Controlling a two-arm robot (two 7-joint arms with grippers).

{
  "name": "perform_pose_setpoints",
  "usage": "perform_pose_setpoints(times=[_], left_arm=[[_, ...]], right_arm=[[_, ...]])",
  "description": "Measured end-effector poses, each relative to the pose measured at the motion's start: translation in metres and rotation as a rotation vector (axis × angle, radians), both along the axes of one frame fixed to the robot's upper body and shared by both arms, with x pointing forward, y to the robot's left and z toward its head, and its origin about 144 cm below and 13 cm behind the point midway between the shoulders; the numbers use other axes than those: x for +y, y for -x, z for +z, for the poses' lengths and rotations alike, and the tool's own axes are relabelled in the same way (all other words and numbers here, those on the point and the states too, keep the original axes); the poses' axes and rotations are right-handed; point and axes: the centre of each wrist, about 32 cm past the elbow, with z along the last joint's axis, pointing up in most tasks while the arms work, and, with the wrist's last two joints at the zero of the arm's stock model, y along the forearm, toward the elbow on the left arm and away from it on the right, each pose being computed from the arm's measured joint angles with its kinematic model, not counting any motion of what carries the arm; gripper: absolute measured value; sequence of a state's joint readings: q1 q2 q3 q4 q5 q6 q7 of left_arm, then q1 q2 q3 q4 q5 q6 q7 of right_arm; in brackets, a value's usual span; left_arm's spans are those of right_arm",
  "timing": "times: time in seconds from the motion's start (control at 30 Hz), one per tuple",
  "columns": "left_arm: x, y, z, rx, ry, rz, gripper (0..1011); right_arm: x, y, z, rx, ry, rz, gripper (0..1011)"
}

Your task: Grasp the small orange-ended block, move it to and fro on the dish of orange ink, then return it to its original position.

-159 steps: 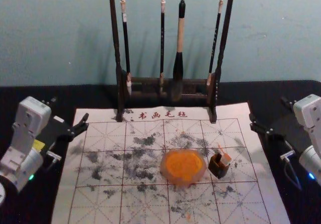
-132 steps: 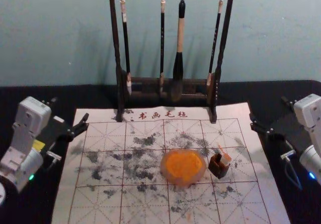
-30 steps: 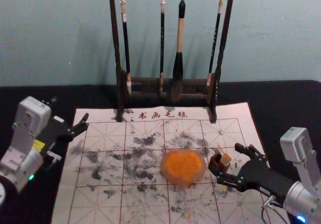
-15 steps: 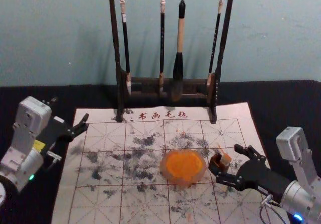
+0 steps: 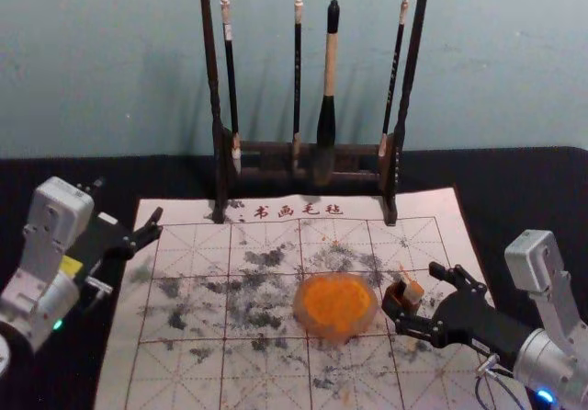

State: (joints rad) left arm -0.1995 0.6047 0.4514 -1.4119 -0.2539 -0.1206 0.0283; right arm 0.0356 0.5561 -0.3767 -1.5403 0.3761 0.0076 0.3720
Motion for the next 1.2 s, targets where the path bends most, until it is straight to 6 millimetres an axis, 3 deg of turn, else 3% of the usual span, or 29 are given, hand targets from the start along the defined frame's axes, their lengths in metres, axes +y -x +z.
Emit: perform_pose_setpoints(times=[0.2,0.5,0.9,1.0,1.1,1.2], left_arm=[[0.0,0.0,0.0,0.0,0.0,0.0,1001],[0.0,0.0,0.0,0.0,0.0,0.0,1001],[0.0,0.0,0.0,0.0,0.0,0.0,1001],[0.0,0.0,0.0,0.0,0.0,0.0,1001],[0.0,0.0,0.0,0.0,0.0,0.0,1001],[0.0,0.0,0.0,0.0,0.0,0.0,1001]], right_arm=[[-0.0001,0.0002,-0.0002,0.001,0.0,0.0,996],[0.0,0.0005,-0.0002,0.001,0.0,0.001,799],[0.0,0.0005,-0.0001,0.0,-0.001,0.001,386],[0.0,0.0006,-0.0001,0.0,-0.001,0.001,330],[0.0,0.0006,-0.0001,0.0,-0.001,0.001,188],[0.0,0.0005,-0.0001,0.0,-0.001,0.001,135]])
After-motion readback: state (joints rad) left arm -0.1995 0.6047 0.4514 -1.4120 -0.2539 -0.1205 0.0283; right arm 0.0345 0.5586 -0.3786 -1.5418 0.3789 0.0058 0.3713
